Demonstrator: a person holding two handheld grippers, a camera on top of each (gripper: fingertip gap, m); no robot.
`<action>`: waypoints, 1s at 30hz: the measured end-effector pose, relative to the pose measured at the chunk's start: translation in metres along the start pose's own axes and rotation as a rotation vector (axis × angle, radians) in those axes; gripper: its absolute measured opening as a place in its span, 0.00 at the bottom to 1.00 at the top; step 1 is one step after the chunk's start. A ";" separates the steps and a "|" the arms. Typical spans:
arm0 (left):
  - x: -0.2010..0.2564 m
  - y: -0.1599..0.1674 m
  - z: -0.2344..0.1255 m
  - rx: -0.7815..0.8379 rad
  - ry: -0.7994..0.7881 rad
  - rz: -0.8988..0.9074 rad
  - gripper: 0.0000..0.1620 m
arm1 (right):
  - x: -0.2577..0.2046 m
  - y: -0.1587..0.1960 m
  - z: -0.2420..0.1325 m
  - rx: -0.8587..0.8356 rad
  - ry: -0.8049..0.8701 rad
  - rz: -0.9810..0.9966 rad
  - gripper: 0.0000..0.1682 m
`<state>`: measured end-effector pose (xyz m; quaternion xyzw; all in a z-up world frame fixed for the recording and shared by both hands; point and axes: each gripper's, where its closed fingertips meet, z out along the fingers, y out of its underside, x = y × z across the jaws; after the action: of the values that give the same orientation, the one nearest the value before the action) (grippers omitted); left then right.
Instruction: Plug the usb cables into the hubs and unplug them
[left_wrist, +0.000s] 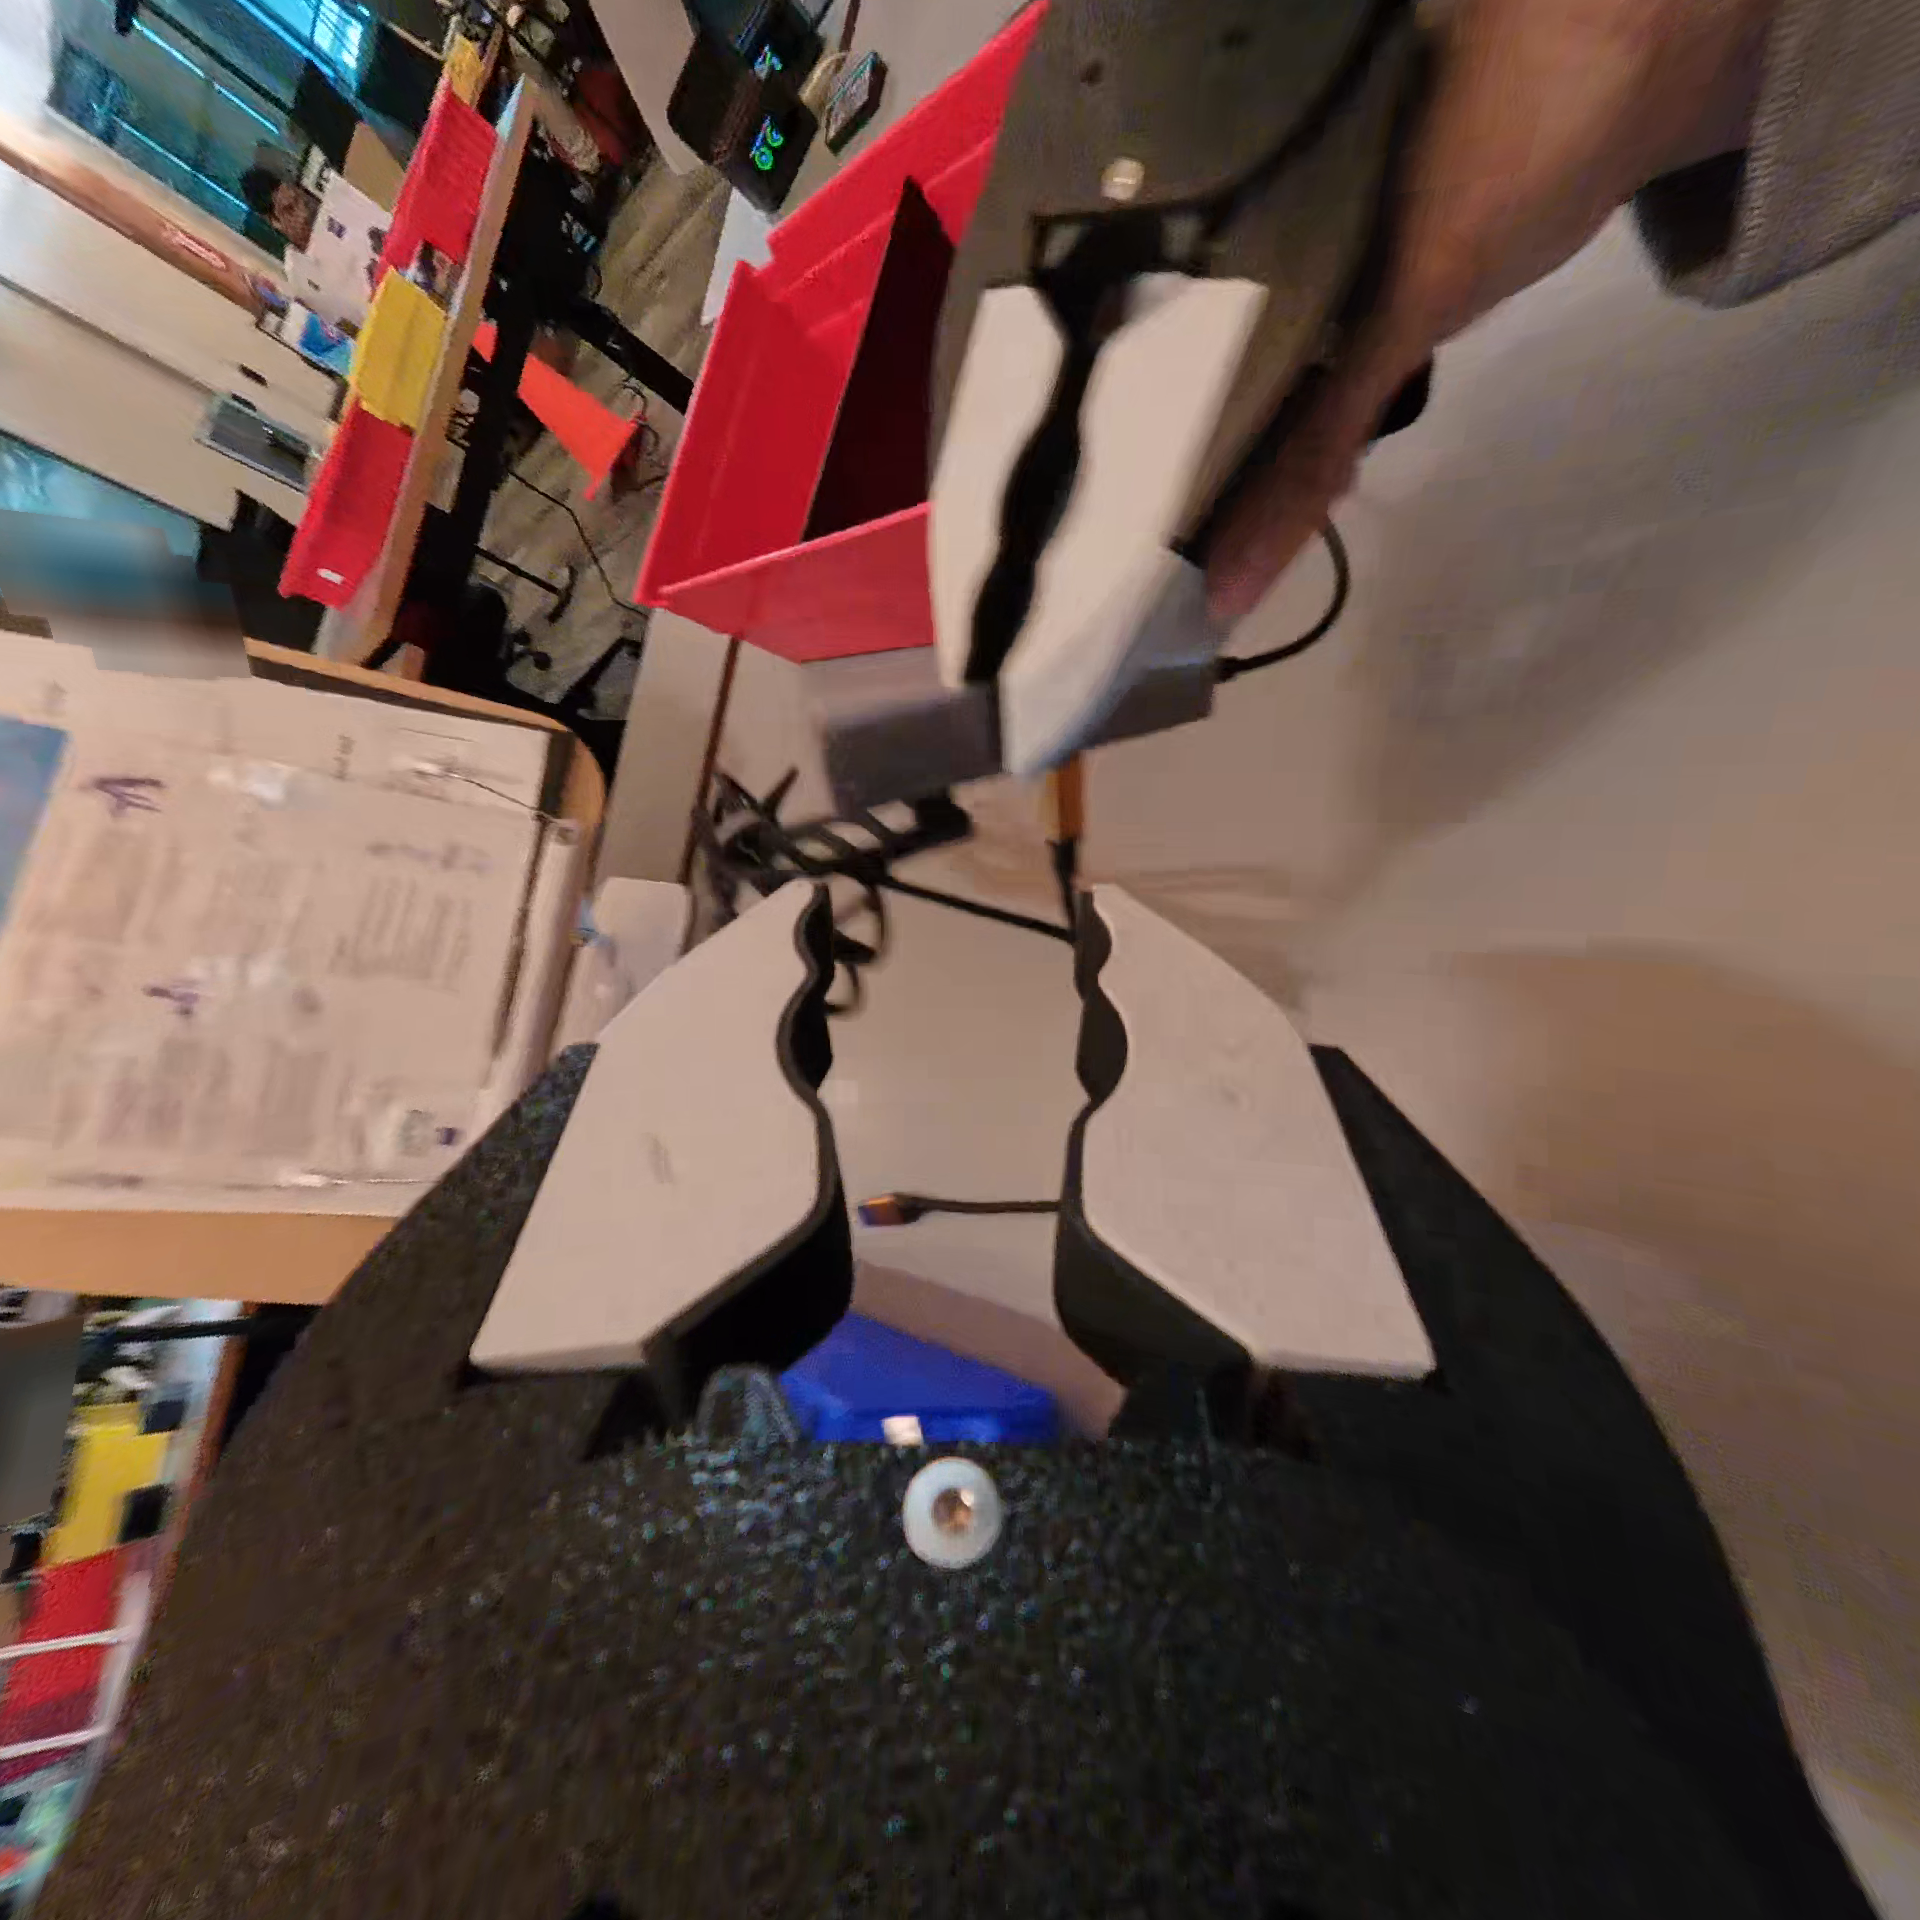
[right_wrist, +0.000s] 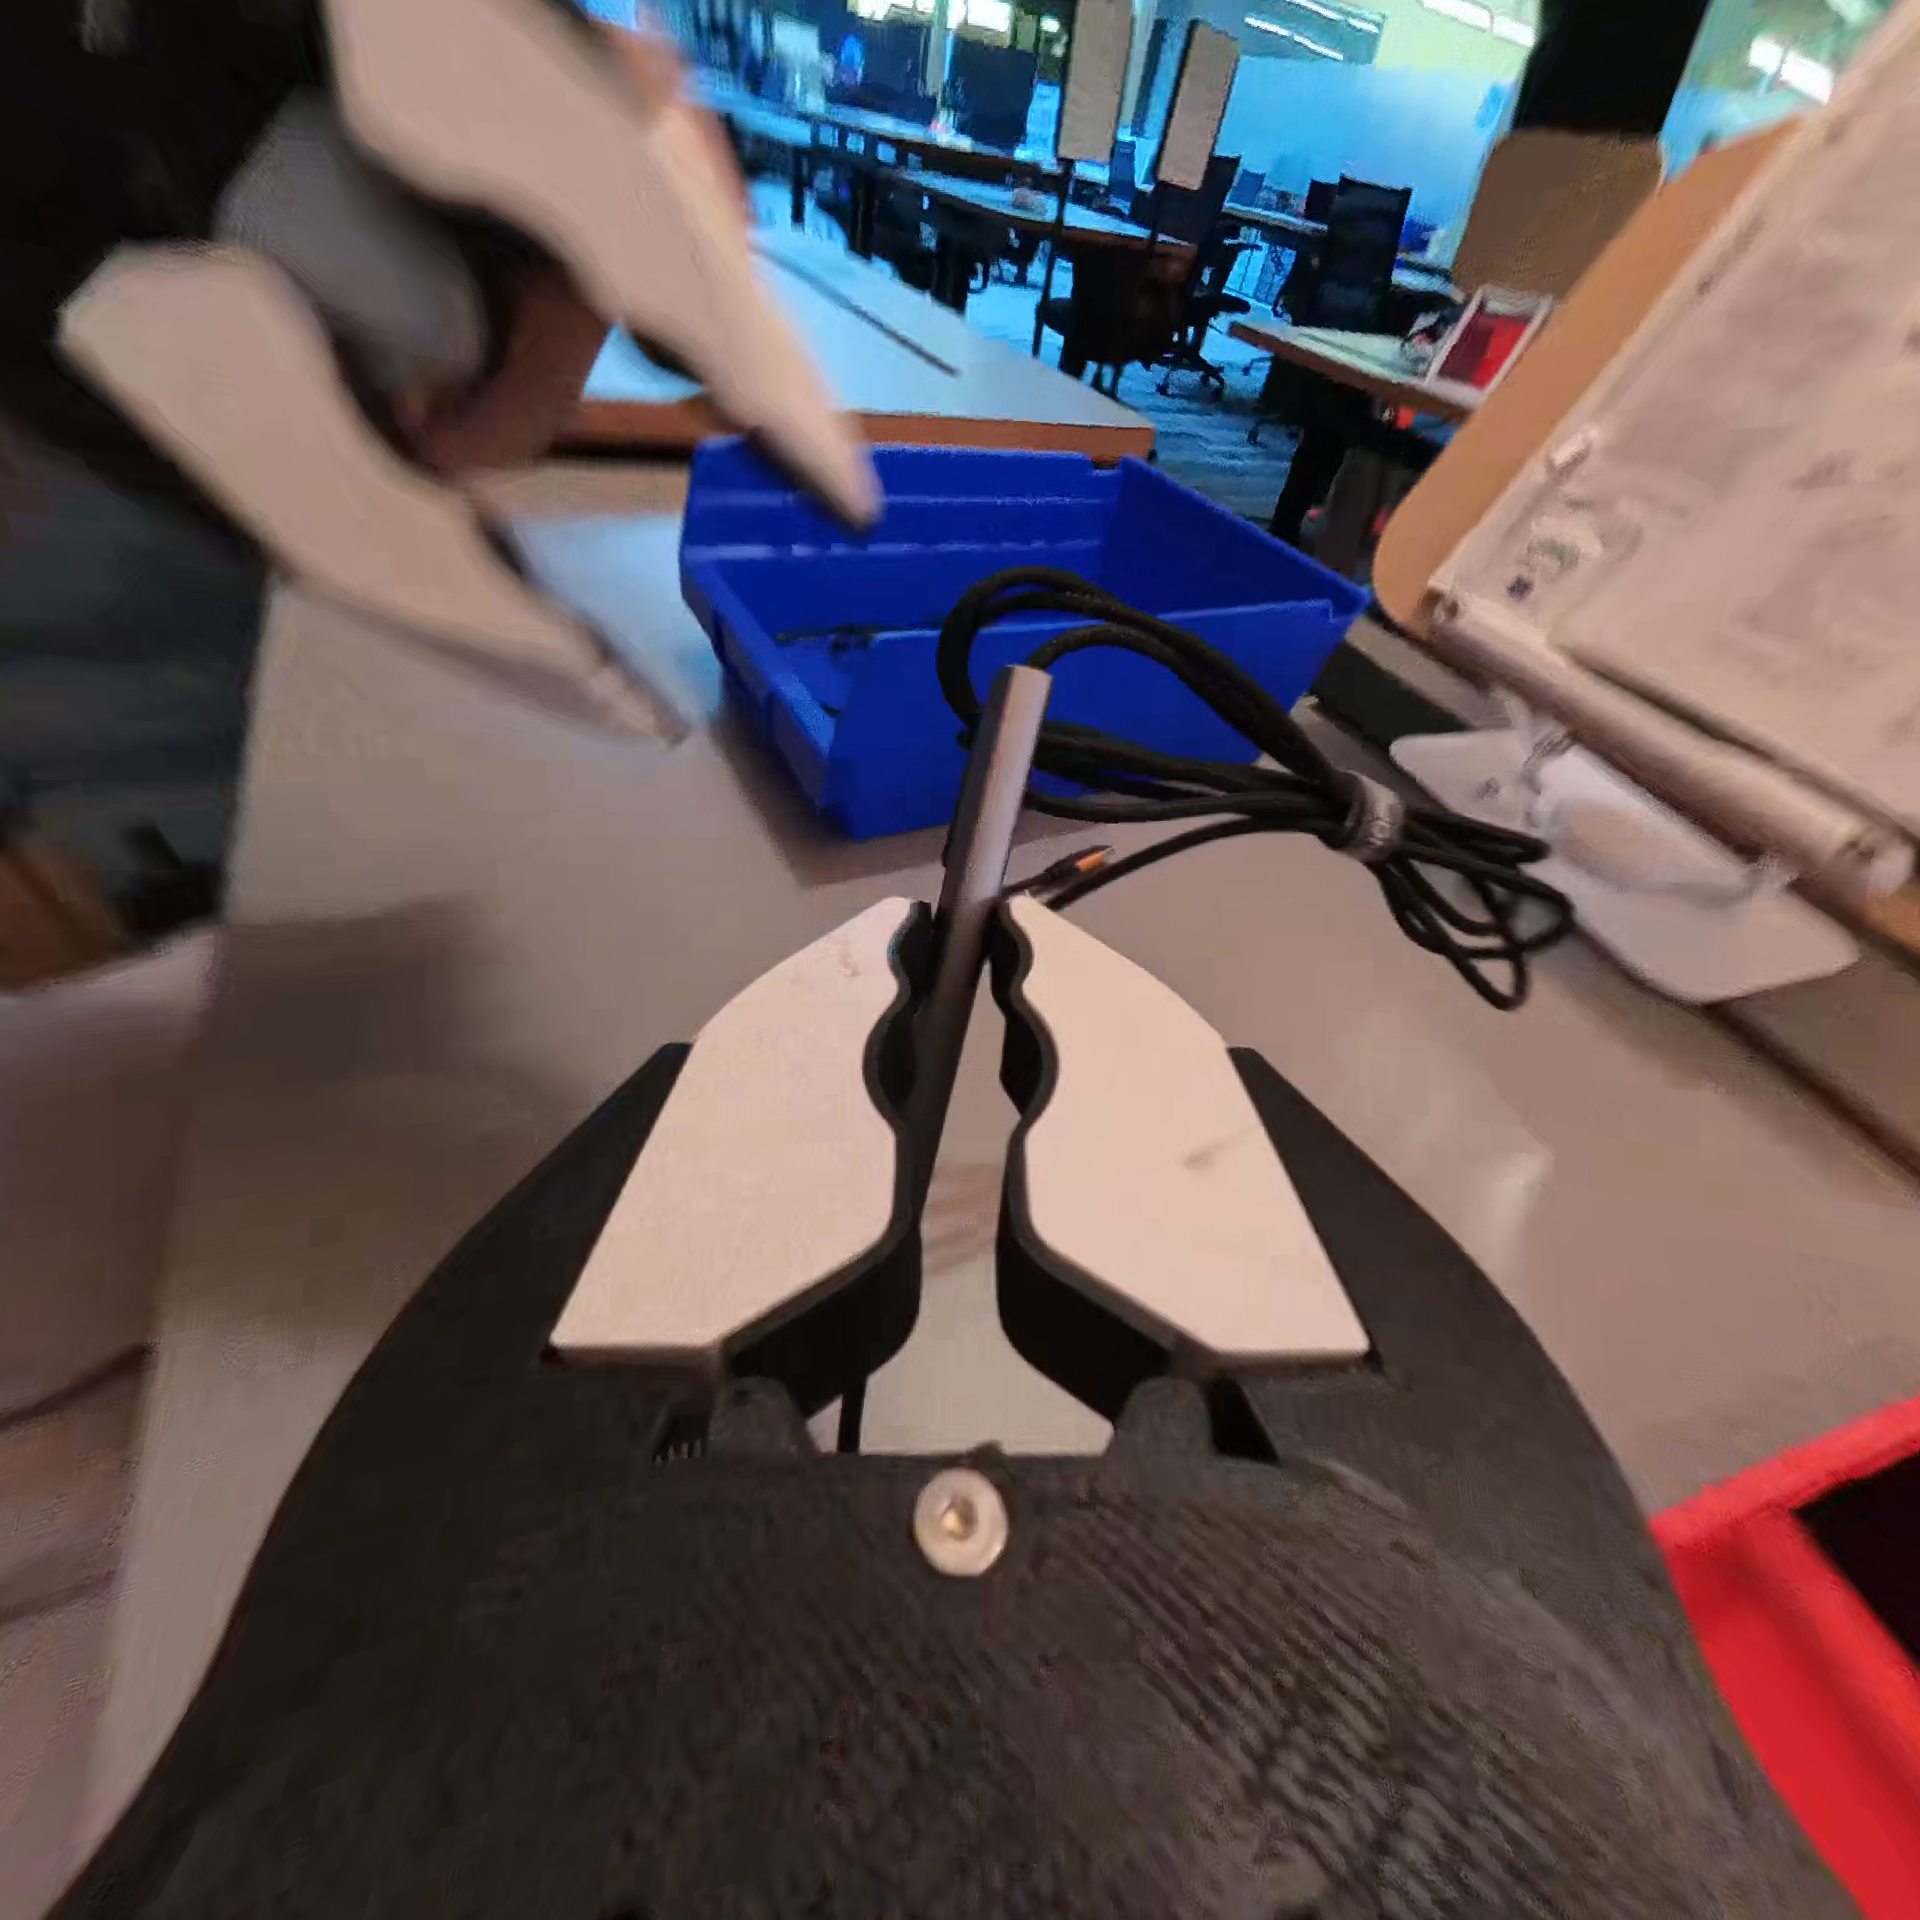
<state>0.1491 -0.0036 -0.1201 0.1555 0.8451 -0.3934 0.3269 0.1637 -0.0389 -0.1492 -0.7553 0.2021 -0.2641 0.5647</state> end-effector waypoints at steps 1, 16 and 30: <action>-0.008 0.000 0.001 -0.006 -0.004 0.029 0.24 | -0.005 0.001 0.005 -0.025 0.027 -0.101 0.07; 0.019 0.032 0.025 -0.083 -0.017 0.468 0.04 | -0.022 0.002 0.003 -0.148 0.102 -0.650 0.19; 0.021 -0.028 0.027 0.174 -0.377 1.029 0.05 | -0.028 0.015 -0.068 -0.074 -0.262 -0.267 0.18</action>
<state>0.1311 -0.0417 -0.1312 0.5016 0.5514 -0.2723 0.6084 0.0987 -0.0769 -0.1537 -0.8235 0.0344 -0.2285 0.5181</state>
